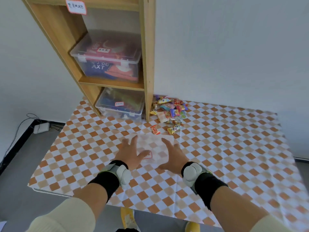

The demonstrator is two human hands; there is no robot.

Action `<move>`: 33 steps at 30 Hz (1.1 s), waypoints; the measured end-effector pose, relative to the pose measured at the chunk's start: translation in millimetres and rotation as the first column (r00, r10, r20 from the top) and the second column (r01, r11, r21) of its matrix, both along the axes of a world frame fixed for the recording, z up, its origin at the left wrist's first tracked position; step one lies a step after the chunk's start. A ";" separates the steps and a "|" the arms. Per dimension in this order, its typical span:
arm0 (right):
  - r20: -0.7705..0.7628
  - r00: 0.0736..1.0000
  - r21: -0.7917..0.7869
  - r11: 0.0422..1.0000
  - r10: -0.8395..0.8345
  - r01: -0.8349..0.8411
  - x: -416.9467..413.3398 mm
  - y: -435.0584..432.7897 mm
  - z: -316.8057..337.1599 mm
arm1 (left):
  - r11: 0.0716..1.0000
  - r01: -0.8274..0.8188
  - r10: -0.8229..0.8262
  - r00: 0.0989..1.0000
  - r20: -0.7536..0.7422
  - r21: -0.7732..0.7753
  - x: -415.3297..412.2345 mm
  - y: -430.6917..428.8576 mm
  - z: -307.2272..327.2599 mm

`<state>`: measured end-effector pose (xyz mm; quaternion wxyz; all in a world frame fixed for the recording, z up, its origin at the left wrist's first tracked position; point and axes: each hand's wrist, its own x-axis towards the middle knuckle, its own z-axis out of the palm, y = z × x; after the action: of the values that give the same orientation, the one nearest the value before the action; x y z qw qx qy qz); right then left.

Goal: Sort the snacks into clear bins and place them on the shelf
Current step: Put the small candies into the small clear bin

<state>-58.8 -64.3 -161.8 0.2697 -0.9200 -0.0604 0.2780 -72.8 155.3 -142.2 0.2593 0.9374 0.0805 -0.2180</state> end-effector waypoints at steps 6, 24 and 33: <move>0.027 0.994 -0.041 0.993 -0.106 0.108 -9.5 -111.4 -1.4 | 0.979 0.193 -0.197 0.978 -0.069 -0.065 2.6 -102.9 -11.4; 0.088 0.959 -0.013 0.962 -0.271 0.273 8.8 -285.3 -8.6 | 0.965 0.258 -0.250 0.959 0.137 -0.044 40.1 -279.8 -20.8; 0.048 0.941 0.024 0.942 -0.335 0.334 41.3 -288.9 2.9 | 0.956 0.284 -0.259 0.934 0.248 -0.073 67.5 -276.3 -18.2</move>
<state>-17.5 -353.2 -158.9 0.3185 -0.9215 0.0878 0.2041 -5.2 -121.0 -160.4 0.2843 0.9434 -0.0930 -0.1431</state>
